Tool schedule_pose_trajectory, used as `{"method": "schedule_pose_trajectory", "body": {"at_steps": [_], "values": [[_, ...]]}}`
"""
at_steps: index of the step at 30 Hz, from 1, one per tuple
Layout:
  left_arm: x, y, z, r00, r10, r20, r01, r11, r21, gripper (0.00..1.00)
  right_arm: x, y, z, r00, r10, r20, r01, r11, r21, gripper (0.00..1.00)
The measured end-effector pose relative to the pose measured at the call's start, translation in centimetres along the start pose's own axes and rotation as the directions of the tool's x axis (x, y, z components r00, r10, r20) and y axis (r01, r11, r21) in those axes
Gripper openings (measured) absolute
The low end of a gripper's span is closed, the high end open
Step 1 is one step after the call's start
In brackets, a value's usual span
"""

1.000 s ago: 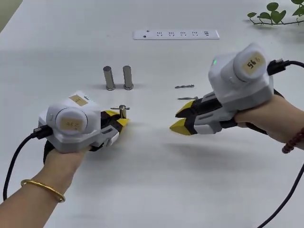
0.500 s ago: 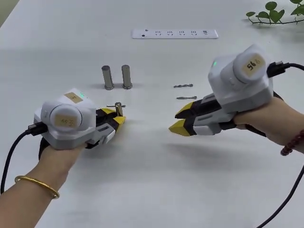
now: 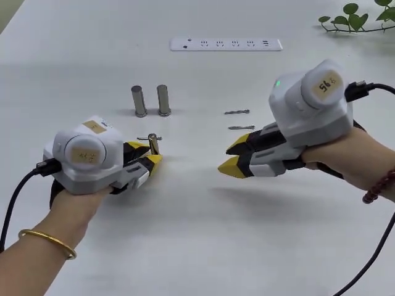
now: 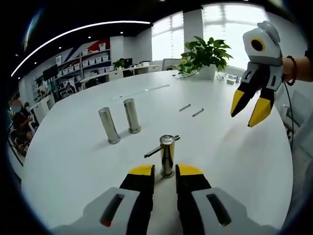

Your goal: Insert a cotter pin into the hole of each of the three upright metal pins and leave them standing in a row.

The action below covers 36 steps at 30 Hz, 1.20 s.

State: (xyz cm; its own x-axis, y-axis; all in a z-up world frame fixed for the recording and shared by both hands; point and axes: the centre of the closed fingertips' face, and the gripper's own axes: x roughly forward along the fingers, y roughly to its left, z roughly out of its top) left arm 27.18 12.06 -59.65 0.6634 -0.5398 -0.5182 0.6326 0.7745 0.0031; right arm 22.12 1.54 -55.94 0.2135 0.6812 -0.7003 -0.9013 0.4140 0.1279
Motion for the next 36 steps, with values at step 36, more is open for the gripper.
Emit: {"method": "schedule_pose_trajectory", "body": {"at_steps": [36], "values": [[-5.7, -1.0, 3.0, 0.9958, 0.027, 0.088, -0.018, 0.994, -0.106, 0.55, 3.6, -5.6, 7.4, 0.9522, -0.157, 0.262, 0.138, 0.986, 0.089, 0.30]]}}
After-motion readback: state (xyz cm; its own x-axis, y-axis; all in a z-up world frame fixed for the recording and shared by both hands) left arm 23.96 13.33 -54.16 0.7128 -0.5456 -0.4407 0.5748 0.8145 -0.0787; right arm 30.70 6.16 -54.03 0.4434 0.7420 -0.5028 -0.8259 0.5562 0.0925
